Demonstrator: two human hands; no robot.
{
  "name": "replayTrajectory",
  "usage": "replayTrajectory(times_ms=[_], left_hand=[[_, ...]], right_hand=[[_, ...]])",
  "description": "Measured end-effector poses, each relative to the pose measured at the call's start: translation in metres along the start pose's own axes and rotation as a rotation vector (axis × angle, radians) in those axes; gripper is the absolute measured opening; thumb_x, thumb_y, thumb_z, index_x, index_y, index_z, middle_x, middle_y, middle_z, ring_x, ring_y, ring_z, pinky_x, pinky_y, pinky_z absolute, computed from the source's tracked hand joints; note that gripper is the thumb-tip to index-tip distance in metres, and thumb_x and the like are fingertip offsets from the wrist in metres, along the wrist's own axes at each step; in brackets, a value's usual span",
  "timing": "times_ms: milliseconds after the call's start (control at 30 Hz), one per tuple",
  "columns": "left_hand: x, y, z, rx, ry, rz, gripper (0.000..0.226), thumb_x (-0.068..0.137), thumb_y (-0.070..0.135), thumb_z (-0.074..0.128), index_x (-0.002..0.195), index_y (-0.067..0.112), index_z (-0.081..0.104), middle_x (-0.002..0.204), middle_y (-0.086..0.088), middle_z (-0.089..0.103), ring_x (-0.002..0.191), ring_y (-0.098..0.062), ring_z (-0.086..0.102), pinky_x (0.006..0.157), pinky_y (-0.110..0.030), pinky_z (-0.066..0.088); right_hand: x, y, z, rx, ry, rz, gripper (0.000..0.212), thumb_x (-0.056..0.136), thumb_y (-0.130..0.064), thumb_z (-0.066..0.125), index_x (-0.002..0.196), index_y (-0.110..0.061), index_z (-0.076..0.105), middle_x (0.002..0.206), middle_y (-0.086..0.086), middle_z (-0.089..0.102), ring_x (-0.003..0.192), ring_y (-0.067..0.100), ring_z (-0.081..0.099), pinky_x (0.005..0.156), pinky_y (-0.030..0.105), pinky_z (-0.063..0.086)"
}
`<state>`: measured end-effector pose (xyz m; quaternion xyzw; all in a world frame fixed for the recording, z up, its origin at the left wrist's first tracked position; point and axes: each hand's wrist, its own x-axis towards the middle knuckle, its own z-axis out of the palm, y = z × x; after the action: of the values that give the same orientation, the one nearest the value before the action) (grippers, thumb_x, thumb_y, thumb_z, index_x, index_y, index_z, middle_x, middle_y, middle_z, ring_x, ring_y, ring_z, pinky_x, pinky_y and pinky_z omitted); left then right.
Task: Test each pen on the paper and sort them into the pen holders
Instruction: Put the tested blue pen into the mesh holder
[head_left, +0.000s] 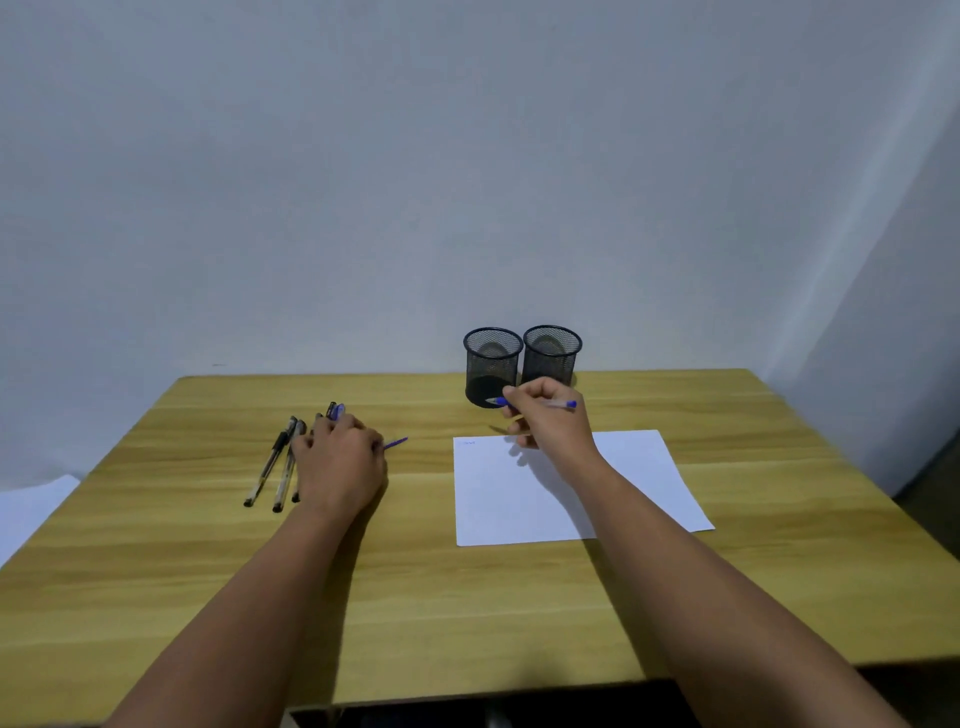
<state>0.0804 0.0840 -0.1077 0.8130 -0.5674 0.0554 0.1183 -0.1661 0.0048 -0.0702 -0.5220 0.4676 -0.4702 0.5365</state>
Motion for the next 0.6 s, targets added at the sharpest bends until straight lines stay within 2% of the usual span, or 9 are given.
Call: replayTrajectory(times_ms=[67, 200, 367, 500, 600], left_hand=[[0.000, 0.000, 0.001, -0.019, 0.023, 0.004, 0.027, 0.102, 0.038, 0.050, 0.118, 0.032, 0.071, 0.125, 0.003, 0.062, 0.123, -0.027, 0.047, 0.100, -0.050, 0.035], [-0.001, 0.005, -0.002, -0.156, 0.083, 0.067, 0.020, 0.099, 0.033, 0.058, 0.112, 0.028, 0.072, 0.111, 0.004, 0.071, 0.109, -0.026, 0.059, 0.093, -0.048, 0.042], [-0.003, 0.020, -0.016, -0.422, 0.112, 0.144, 0.014, 0.096, 0.030, 0.063, 0.106, 0.029, 0.072, 0.103, 0.011, 0.074, 0.103, -0.021, 0.064, 0.091, -0.049, 0.050], [-0.005, 0.032, -0.028, -0.468, 0.123, 0.193, 0.012, 0.096, 0.028, 0.066, 0.106, 0.028, 0.073, 0.101, 0.012, 0.074, 0.101, -0.020, 0.062, 0.083, -0.043, 0.051], [-0.008, 0.037, -0.033, -0.493, 0.118, 0.221, 0.013, 0.096, 0.029, 0.065, 0.107, 0.030, 0.073, 0.100, 0.016, 0.072, 0.101, -0.018, 0.060, 0.083, -0.045, 0.052]], right_hand=[[-0.003, 0.002, -0.001, 0.007, -0.020, 0.024, 0.019, 0.100, -0.018, 0.074, 0.098, 0.001, 0.073, 0.083, 0.014, 0.074, 0.055, 0.013, 0.063, 0.050, 0.025, 0.050], [-0.011, 0.002, -0.003, -0.001, -0.100, 0.064, 0.013, 0.100, -0.017, 0.071, 0.102, -0.007, 0.080, 0.095, 0.014, 0.082, 0.068, 0.018, 0.069, 0.055, 0.026, 0.057], [-0.023, -0.005, -0.003, 0.002, -0.153, 0.023, 0.008, 0.095, -0.015, 0.079, 0.097, -0.007, 0.080, 0.089, 0.011, 0.081, 0.064, 0.012, 0.069, 0.056, 0.025, 0.056], [-0.032, -0.015, -0.004, 0.011, -0.164, 0.001, 0.005, 0.094, -0.015, 0.080, 0.092, -0.010, 0.080, 0.087, 0.011, 0.081, 0.064, 0.013, 0.070, 0.057, 0.025, 0.057], [-0.038, -0.020, -0.007, 0.014, -0.166, -0.004, 0.005, 0.094, -0.016, 0.080, 0.092, -0.011, 0.080, 0.087, 0.011, 0.082, 0.065, 0.013, 0.071, 0.057, 0.024, 0.058]])
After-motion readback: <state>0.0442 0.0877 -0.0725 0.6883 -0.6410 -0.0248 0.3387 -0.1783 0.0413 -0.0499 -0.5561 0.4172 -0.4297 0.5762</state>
